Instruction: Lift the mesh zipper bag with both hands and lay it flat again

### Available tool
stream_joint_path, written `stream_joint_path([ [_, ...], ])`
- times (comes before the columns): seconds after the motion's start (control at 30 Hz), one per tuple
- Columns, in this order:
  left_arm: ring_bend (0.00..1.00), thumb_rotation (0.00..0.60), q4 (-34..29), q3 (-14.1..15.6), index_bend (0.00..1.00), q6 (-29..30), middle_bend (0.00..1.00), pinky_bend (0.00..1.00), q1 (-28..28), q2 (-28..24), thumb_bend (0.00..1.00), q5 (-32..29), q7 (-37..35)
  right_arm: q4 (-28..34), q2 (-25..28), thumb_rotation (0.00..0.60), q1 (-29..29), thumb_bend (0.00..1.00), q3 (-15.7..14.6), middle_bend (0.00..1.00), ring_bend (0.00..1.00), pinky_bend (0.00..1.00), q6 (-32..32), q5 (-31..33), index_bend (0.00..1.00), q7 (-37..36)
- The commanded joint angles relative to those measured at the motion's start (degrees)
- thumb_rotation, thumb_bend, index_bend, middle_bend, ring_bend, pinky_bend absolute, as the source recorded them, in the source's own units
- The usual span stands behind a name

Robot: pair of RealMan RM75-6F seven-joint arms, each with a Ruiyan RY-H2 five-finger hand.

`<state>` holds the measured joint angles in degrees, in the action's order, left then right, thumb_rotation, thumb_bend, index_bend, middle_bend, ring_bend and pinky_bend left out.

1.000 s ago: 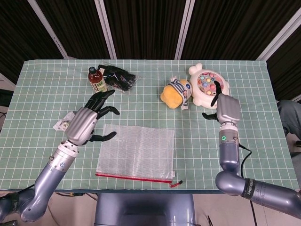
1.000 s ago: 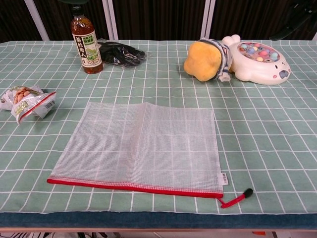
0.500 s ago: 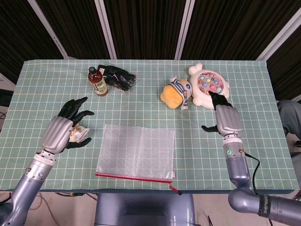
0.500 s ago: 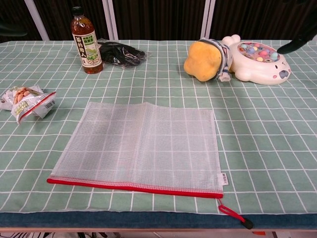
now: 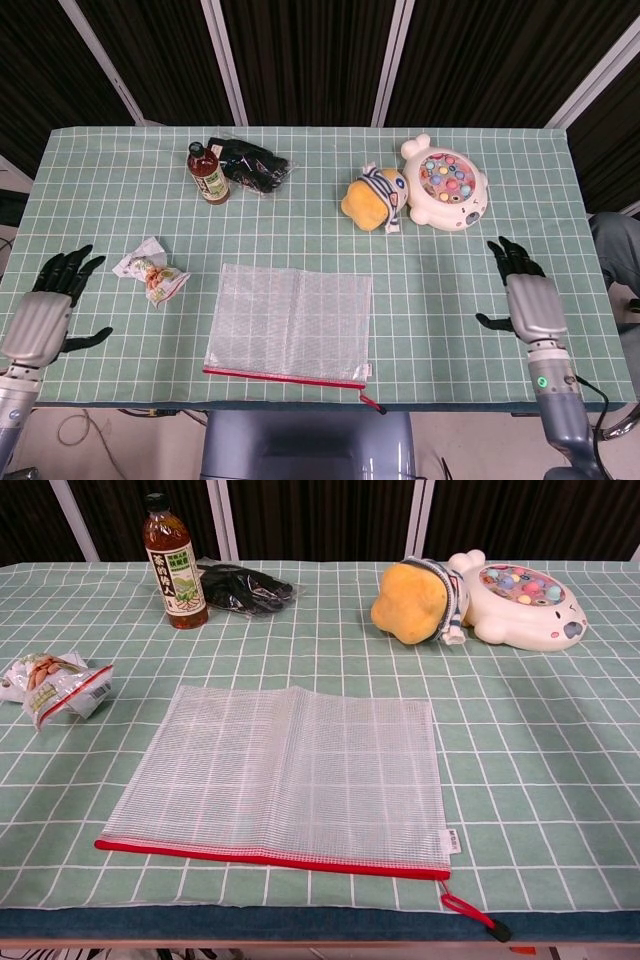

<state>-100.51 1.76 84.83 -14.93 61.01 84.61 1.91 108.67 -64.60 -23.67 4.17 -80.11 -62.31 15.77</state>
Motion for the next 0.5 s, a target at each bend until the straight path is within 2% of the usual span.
stream_joint_path([
  [0.03, 0.0, 0.6, 5.14, 1.38, 0.05, 4.23, 0.0, 0.0, 3.65, 1.76, 0.08, 1.58, -3.03, -3.74, 1.54, 0.6, 5.45, 0.1, -3.32, 0.0, 0.0, 0.2, -4.39, -5.95, 0.0, -5.82],
  [0.2, 0.0, 0.6, 9.54, 1.66, 0.04, 7.28, 0.0, 0.0, 6.93, 2.98, 0.08, 2.0, -5.02, -9.43, 1.29, 0.6, 10.34, 0.1, -4.79, 0.0, 0.0, 0.2, -8.83, -10.67, 0.0, -10.93],
  [0.27, 0.0, 0.6, 11.56, 0.98, 0.03, 9.11, 0.0, 0.0, 7.95, 3.7, 0.08, 2.13, -5.53, -11.45, 0.55, 0.6, 12.06, 0.1, -4.47, 0.0, 0.0, 0.2, -10.84, -11.48, 0.0, -13.1],
  [0.33, 0.0, 0.6, 13.14, -0.44, 0.03, 9.19, 0.0, 0.0, 8.6, 4.9, 0.08, 0.02, -7.41, -13.64, -0.7, 0.6, 13.78, 0.09, -2.75, 0.0, 0.0, 0.2, -13.76, -11.69, 0.0, -16.57],
  [0.5, 0.0, 0.6, 14.04, -0.99, 0.01, 9.12, 0.0, 0.0, 8.76, 5.43, 0.08, 0.98, -7.1, -15.81, -1.52, 0.6, 14.37, 0.1, -2.6, 0.0, 0.0, 0.2, -12.51, -13.17, 0.0, -17.65],
])
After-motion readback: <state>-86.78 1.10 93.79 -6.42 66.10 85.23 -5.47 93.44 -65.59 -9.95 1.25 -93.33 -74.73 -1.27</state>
